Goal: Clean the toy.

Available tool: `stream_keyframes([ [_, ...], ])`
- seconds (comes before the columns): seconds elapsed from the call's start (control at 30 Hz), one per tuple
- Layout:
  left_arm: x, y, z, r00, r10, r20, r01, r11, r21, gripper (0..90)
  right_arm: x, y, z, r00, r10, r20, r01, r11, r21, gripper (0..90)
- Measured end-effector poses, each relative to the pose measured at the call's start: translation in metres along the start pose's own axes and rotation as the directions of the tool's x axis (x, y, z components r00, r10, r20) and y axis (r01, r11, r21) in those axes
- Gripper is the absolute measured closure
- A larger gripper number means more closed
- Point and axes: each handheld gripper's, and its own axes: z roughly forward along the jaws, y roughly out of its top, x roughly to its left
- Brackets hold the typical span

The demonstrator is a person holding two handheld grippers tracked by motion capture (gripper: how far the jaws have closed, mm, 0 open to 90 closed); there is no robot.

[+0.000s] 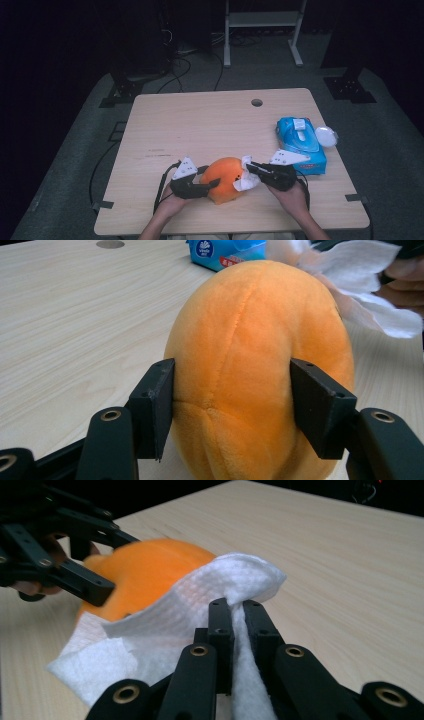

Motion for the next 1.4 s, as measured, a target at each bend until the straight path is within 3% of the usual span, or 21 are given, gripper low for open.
stream_keyframes([
  [0.1, 0.001, -0.001, 0.0, 1.0, -0.005, -0.002, 0.005, 1.0, 0.002, 38.7, -0.001, -0.001, 0.0, 0.9998, 0.021, -0.002, -0.021, 1.0, 0.002, 83.1],
  [0.23, 0.001, 0.0, 0.001, 1.0, -0.004, -0.003, 0.004, 1.0, 0.0, 38.6, 0.017, 0.011, -0.003, 0.9978, -0.034, -0.057, 0.032, 0.998, -0.046, 83.1],
  [0.3, 0.002, 0.0, 0.001, 1.0, -0.008, -0.003, 0.008, 1.0, -0.001, 38.6, 0.023, 0.012, -0.001, 0.9958, -0.075, -0.051, 0.074, 0.997, -0.035, 83.1],
  [0.43, 0.001, 0.0, 0.001, 0.9999, -0.011, -0.006, 0.011, 0.9999, -0.001, 38.5, 0.008, 0.004, 0.002, 0.9993, -0.034, -0.013, 0.034, 0.999, -0.003, 83.1],
  [0.5, 0.0, 0.001, 0.003, 0.9999, -0.013, -0.01, 0.013, 0.9999, -0.001, 38.3, 0.008, 0.004, 0.0, 0.9997, -0.018, -0.015, 0.018, 1.0, -0.01, 83.1],
  [0.63, 0.001, 0.001, 0.003, 0.9998, -0.016, -0.01, 0.016, 0.9999, -0.004, 38.2, 0.029, 0.011, 0.003, 0.9944, -0.079, -0.07, 0.076, 0.996, -0.038, 83.0],
  [0.7, 0.001, 0.0, 0.003, 0.9999, -0.015, -0.007, 0.015, 0.9999, -0.004, 38.3, 0.036, 0.012, 0.007, 0.9908, -0.114, -0.072, 0.112, 0.993, -0.031, 82.9],
  [0.8, 0.002, 0.0, 0.002, 0.9998, -0.019, -0.004, 0.019, 0.9998, -0.003, 38.2, 0.028, 0.01, 0.005, 0.9944, -0.092, -0.052, 0.091, 0.996, -0.02, 83.0],
  [0.87, 0.002, 0.0, 0.002, 0.9998, -0.021, -0.002, 0.021, 0.9998, -0.004, 38.1, 0.014, 0.006, 0.002, 0.998, -0.064, 0.0, 0.064, 0.998, -0.005, 83.0],
  [0.93, 0.002, 0.0, 0.002, 0.9997, -0.024, 0.0, 0.024, 0.9997, -0.005, 38.1, 0.003, -0.001, 0.002, 0.9957, -0.071, 0.059, 0.07, 0.997, 0.023, 83.0],
  [1.07, 0.001, 0.001, 0.002, 0.9998, -0.02, -0.002, 0.02, 0.9998, -0.004, 37.5, 0.0, -0.005, 0.004, 0.9982, -0.045, 0.041, 0.044, 0.999, 0.027, 83.0],
  [1.13, 0.0, 0.001, 0.003, 0.9997, -0.024, 0.0, 0.024, 0.9997, -0.009, 37.4, 0.002, 0.0, 0.001, 0.9997, -0.021, 0.012, 0.021, 1.0, -0.007, 83.0],
  [1.17, -0.002, 0.002, 0.003, 0.9999, -0.016, 0.003, 0.016, 0.9998, -0.011, 37.2, 0.004, 0.003, 0.0, 0.9999, -0.01, -0.008, 0.01, 1.0, -0.028, 83.0],
  [1.27, -0.012, 0.006, 0.006, 0.9994, 0.034, 0.0, -0.034, 0.9994, -0.011, 37.1, 0.013, 0.01, -0.003, 0.9985, -0.034, -0.044, 0.032, 0.998, -0.059, 82.9],
  [1.33, -0.017, 0.008, 0.007, 0.9987, 0.051, -0.002, -0.051, 0.9986, -0.009, 36.8, 0.014, 0.009, -0.001, 0.9984, -0.05, -0.027, 0.049, 0.998, -0.045, 82.9],
  [1.4, -0.02, 0.009, 0.008, 0.9987, 0.051, 0.005, -0.051, 0.9986, -0.018, 36.5, 0.004, 0.004, 0.0, 0.9999, -0.011, -0.012, 0.01, 1.0, -0.029, 82.9],
])
